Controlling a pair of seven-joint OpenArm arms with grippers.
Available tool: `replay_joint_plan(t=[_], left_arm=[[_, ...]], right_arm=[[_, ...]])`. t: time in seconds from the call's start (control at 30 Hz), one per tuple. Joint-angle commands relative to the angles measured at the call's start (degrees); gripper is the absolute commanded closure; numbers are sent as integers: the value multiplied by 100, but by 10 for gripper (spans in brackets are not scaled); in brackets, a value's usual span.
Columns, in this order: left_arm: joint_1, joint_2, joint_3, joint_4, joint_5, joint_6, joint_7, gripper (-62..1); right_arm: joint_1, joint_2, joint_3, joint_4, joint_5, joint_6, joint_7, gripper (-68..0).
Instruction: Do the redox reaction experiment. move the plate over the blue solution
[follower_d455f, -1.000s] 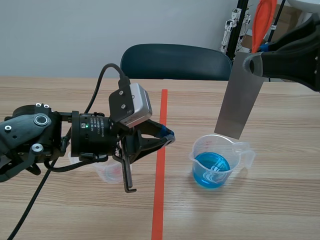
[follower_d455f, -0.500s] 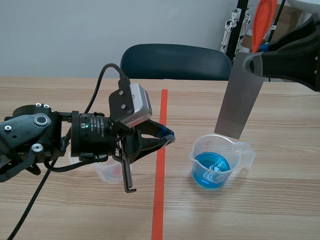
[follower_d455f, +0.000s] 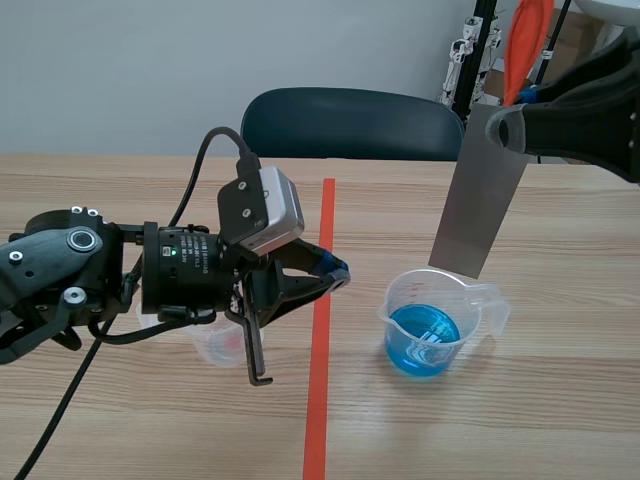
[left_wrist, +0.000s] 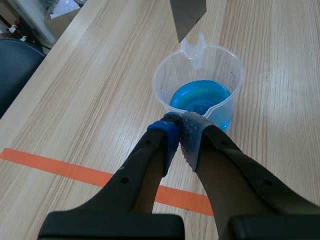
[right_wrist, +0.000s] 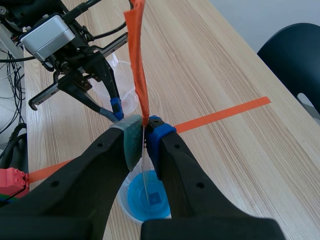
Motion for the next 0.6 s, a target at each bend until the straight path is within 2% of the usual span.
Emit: replay_joint_plan(t=[0.0, 0.57], left_arm=[[-79, 28, -35, 118, -83, 11, -61, -40], [-79, 28, -35, 118, -83, 11, -63, -40]], right_arm=[[109, 61, 87, 68, 103, 46, 105, -6], [109, 61, 87, 68, 101, 46, -44, -6]])
